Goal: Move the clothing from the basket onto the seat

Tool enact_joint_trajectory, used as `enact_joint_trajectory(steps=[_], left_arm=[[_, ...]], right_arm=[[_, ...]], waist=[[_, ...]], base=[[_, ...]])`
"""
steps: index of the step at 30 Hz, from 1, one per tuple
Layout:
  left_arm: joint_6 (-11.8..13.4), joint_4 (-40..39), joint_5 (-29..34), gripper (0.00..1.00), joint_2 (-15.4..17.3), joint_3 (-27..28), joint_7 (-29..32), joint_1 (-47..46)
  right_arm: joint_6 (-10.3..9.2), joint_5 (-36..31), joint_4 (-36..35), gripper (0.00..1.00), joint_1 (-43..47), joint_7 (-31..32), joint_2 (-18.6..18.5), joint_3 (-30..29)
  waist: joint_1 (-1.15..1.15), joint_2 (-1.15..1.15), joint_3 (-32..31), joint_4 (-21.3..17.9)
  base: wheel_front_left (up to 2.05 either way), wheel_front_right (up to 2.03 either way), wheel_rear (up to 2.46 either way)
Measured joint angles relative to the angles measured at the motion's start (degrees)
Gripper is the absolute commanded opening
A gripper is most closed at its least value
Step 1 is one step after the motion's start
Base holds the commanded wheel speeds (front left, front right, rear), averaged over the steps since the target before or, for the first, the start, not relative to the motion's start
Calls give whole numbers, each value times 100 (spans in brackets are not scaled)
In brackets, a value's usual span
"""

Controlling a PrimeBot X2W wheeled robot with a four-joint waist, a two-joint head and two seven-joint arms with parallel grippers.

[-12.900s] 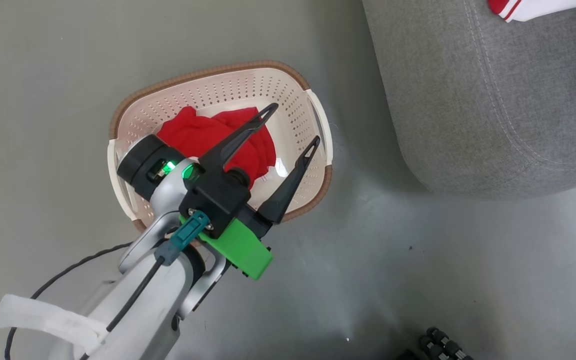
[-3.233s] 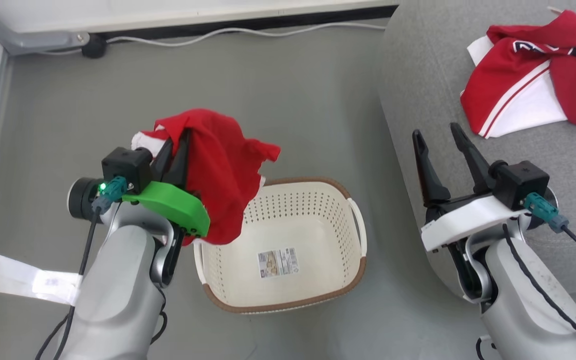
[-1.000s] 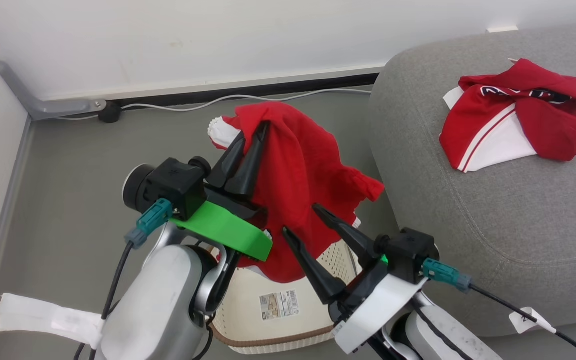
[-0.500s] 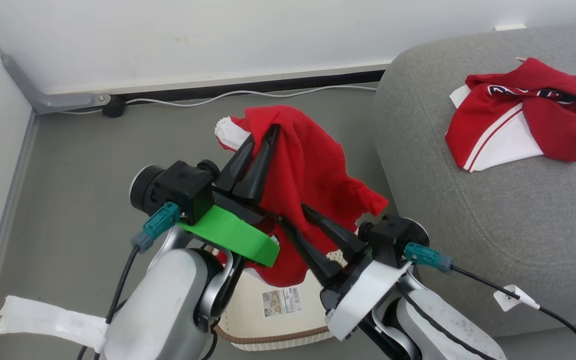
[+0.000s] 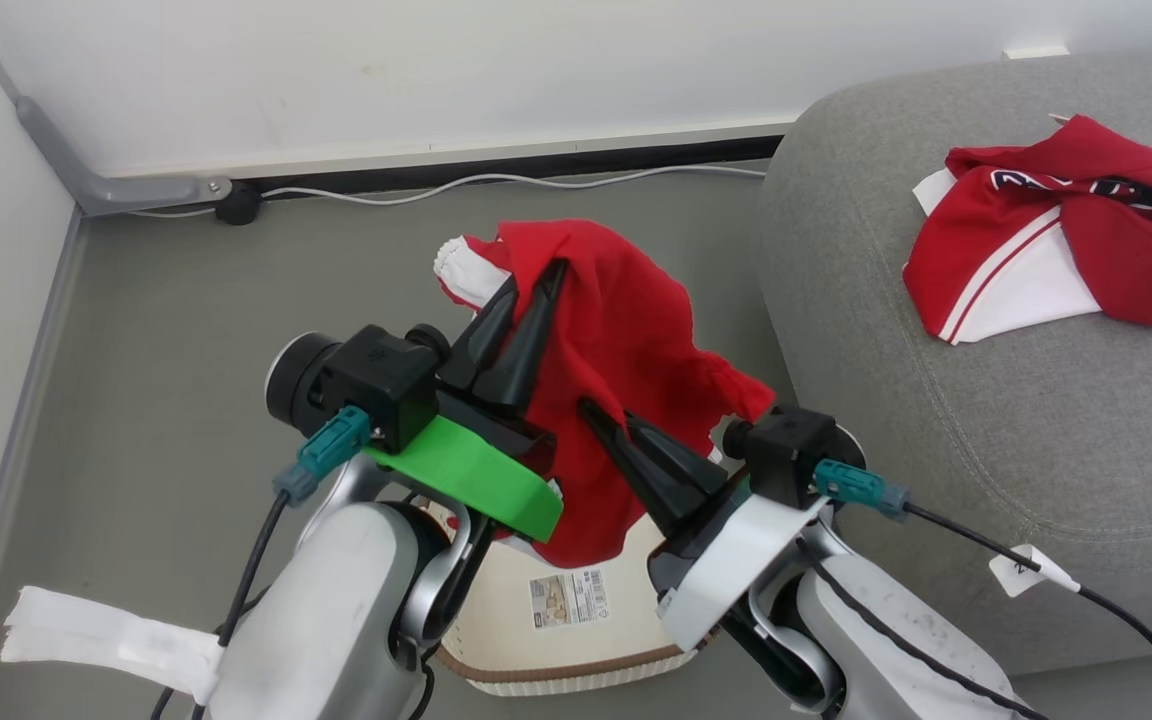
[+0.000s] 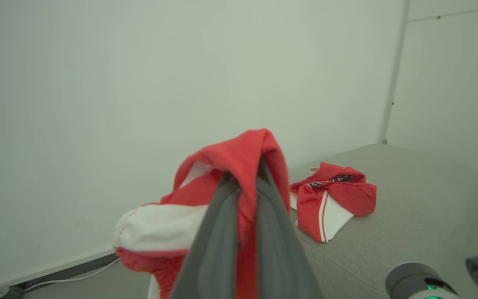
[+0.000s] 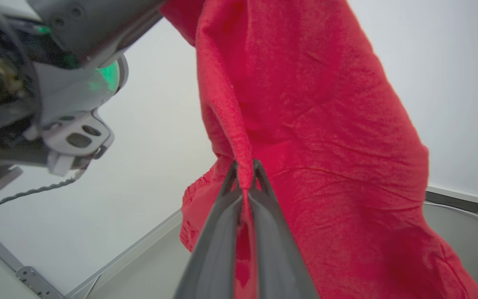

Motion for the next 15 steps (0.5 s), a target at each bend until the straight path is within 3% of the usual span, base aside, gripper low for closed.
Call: enact_joint_trajectory(steps=[1,2,15], left_arm=[[0,-4,0,47,10,-12,23,2],[0,-4,1,100,22,-27,51,5],[-111,-156,126,100,212,-377,222,245]], right_arm=[[-1,7,15,0,-14,-19,0,-29],[-3,15,34,0,-24,-36,0,-65],[-127,146,316,0,-276,-224,-3,-519]], waist=[[0,0,0,0],[0,0,0,-1],[0,0,-36,-14]], base=[[0,0,0],[0,0,0],[0,0,0]])
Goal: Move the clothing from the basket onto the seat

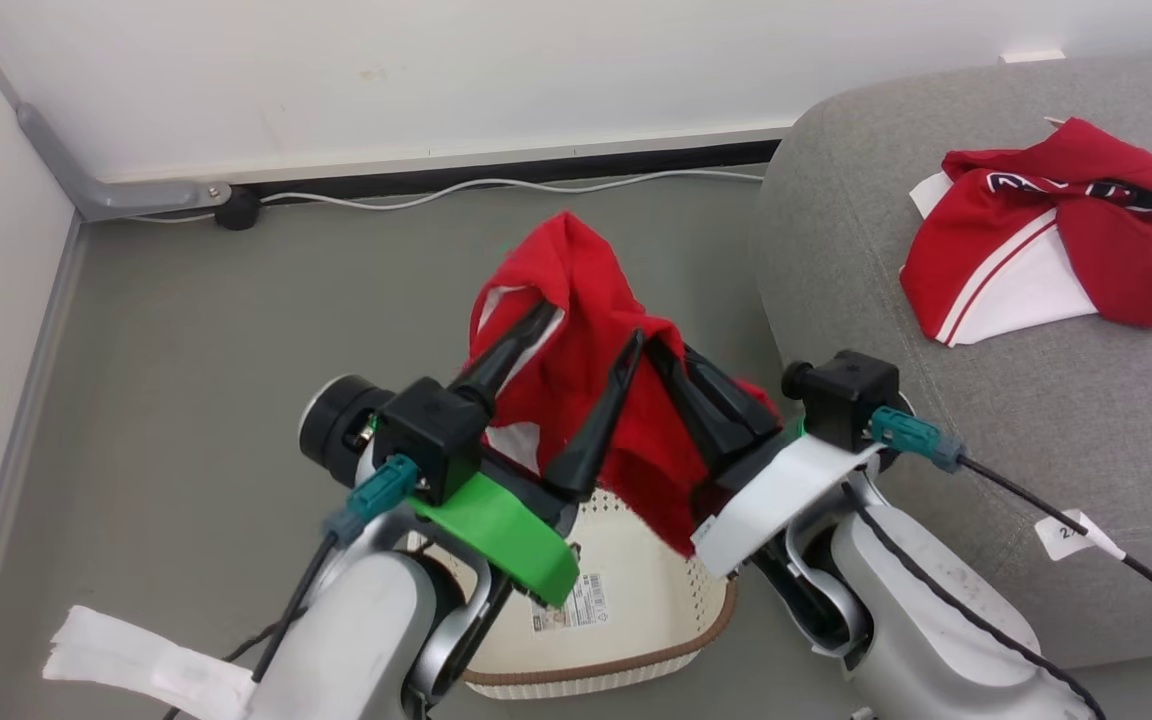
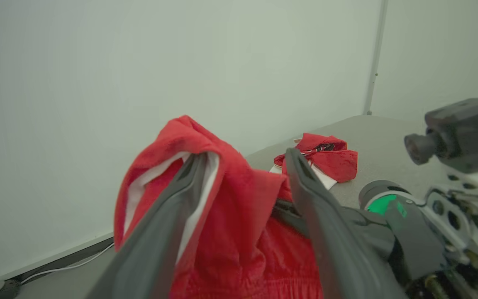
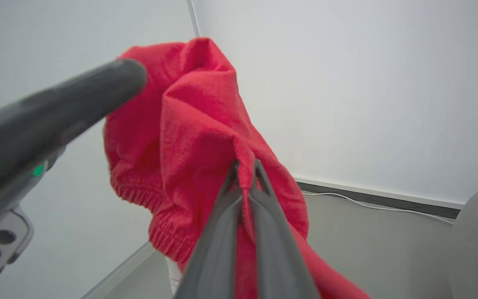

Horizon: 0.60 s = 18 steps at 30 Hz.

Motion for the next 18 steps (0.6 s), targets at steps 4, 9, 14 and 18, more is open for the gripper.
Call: enact_joint_trajectory(steps=[4,9,14,18], left_arm=[[-59,-20,0,100,53,-199,87,176],[-100,-21,4,100,166,-424,183,420],[-143,-31,54,100,258,-560,283,533],[-143,-93,211,100,364,-588,309,652]], right_arm=[[-83,4,149,0,-85,-47,-65,-175],[-185,11,305,0,-168,-100,-169,-374],[-260,53,434,0,-196,-146,-204,-553],[-289,59,482,0,-329,-178,-224,-667]], waist=[[0,0,3,-10],[0,0,18,-33],[0,0,41,-60],[0,0,84,-128]], base=[[0,0,0],[0,0,0],[0,0,0],[0,0,0]])
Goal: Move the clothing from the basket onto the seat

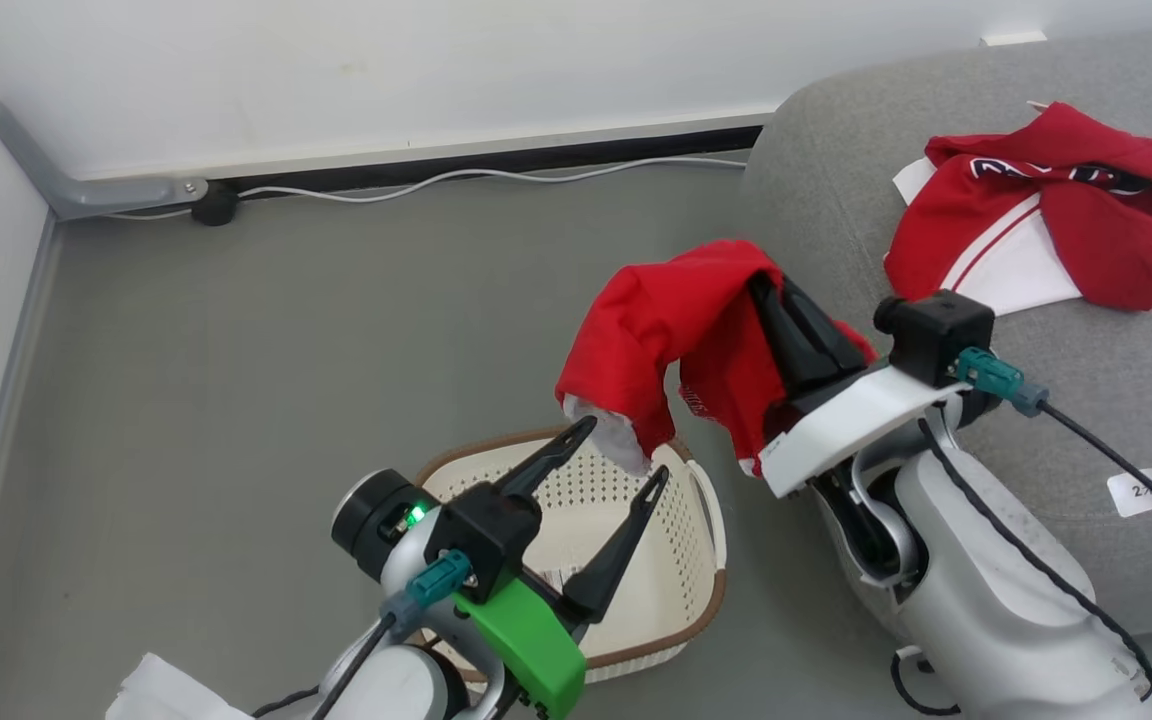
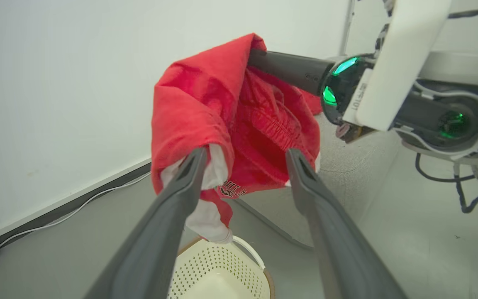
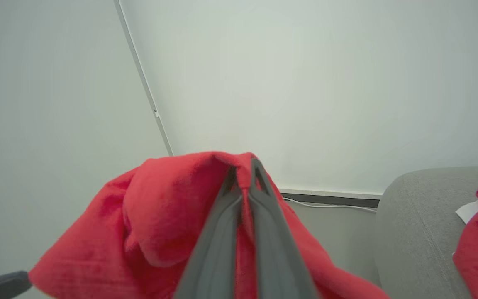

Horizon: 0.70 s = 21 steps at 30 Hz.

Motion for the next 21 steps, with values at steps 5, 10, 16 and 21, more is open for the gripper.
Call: enact_joint_trajectory(steps=[5,10,16,21], left_arm=[[2,-40,100,100,108,-34,24,46],[10,-93,148,100,181,-51,49,119],[56,-190,164,100,225,-52,66,125],[60,-301,196,100,275,-53,102,125]], right_arm=[[-49,33,73,0,-155,-53,-60,-157],[-98,43,151,0,-207,-86,-111,-308],[-145,58,220,0,-231,-118,-119,-413],[-190,93,275,0,-232,-129,-114,-495]], waist=[[0,0,72,-132],[0,0,146,-297],[0,0,254,-533],[0,0,361,-754]], base=[[0,0,0],[0,0,0],[0,0,0],[0,0,0]])
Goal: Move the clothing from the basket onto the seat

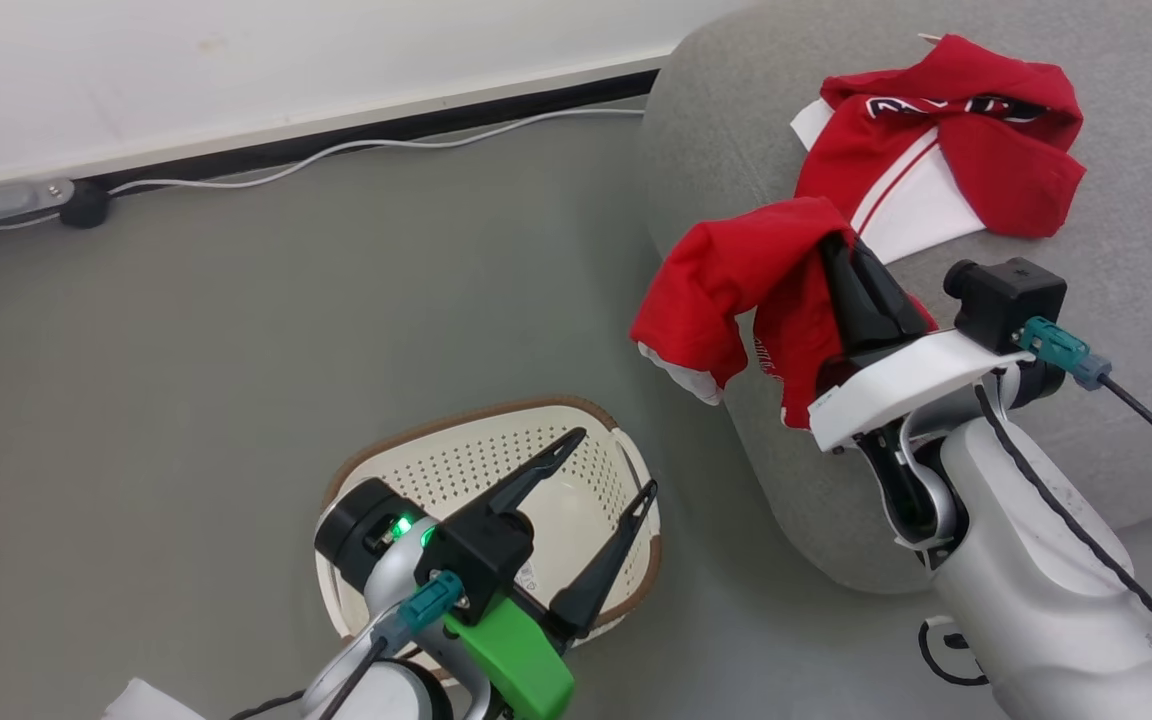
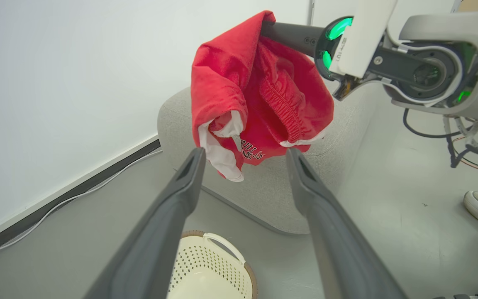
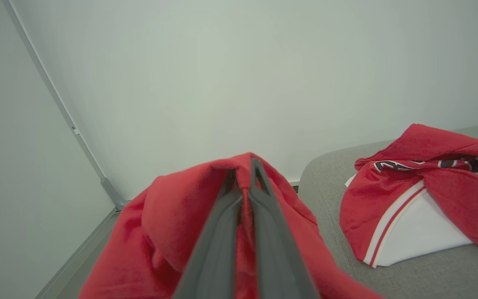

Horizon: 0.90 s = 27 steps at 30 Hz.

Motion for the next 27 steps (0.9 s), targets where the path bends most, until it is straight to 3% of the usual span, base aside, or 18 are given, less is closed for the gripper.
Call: enact_joint_trajectory(steps=[13,27], left_arm=[[1,-189,235,100,107,0,71,-7],[-9,-352,296,100,178,-43,224,-209]], right_arm=[[-59,92,35,0,-25,-47,10,-313],[-213,252,-18,0,-489,-98,-179,-1092]], waist=[[0,0,348,-591],[0,0,805,-995]], base=[[0,0,0],[0,0,0]])
